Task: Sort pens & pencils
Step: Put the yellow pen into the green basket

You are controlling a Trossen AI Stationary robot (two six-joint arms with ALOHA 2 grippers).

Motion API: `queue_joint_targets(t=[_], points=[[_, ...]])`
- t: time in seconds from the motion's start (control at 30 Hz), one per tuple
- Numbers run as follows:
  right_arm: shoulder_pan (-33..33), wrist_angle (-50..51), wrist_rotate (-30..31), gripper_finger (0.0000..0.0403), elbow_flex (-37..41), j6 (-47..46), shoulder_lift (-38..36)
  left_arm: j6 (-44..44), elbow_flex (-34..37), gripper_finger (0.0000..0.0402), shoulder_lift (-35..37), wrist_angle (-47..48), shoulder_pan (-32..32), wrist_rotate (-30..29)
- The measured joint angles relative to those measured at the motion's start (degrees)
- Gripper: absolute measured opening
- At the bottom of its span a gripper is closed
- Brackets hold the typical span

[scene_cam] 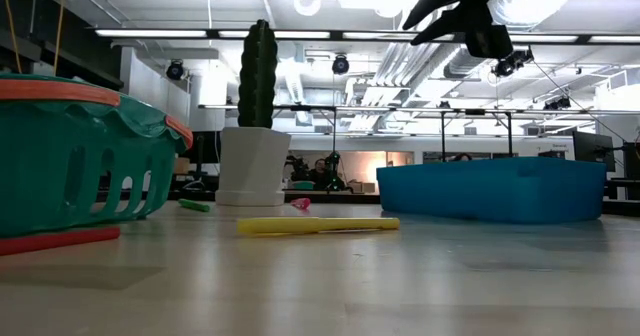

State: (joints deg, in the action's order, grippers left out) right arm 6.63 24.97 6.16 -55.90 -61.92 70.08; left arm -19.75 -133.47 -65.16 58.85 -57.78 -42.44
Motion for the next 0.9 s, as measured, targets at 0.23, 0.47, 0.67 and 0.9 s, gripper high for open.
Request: queue_joint_targets(t=[0.23,0.47,0.67,0.9], points=[[0.3,0.0,2.7,0.0081,0.0,-3.1,0.0,-17.1,0.0,0.0088,-2.9,-14.8,0.0,41.6],[0.3,-0.1,4.7,0.0081,0.0,-6.0,0.0,-21.9,0.1,0.0088,-5.1,-15.6,0.0,53.9],[0.7,-0.4,6.1,0.0081,0.0,-8.1,0.0,-26.8,0.1,0.0088,-2.1,-17.0,0.0,62.8],[3.5,-0.6,10.6,0.0081,0.0,-10.5,0.0,-20.0,0.1,0.0088,1.5,-14.7,0.0,51.3]])
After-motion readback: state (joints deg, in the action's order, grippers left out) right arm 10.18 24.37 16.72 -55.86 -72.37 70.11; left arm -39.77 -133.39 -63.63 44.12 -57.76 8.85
